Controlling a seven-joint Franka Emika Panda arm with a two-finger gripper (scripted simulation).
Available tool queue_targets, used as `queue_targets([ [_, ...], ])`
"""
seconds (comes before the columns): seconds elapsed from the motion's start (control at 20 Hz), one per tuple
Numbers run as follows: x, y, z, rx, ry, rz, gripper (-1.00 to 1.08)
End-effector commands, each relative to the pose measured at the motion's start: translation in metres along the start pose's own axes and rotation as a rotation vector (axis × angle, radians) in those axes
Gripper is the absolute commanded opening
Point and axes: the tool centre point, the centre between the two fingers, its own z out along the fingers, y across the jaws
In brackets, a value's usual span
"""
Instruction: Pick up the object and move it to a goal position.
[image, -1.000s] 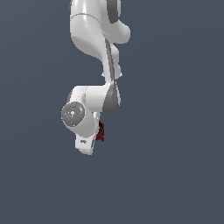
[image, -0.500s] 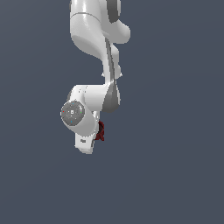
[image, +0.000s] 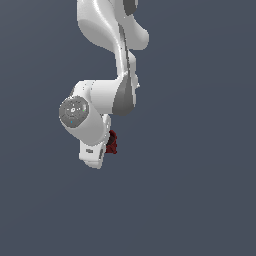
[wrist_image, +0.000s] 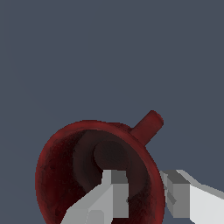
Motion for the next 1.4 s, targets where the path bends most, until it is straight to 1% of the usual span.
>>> queue_targets([
  [0.0, -0.004, -0.01, -0.023, -0.004, 0.0, 0.0, -1.0],
  [0.85, -0.035, -0.091, -0.199, -0.003, 0.0, -0.001, -1.0],
  [1.35, -0.052, -0.13, -0.29, -0.003, 0.001, 0.0, -1.0],
])
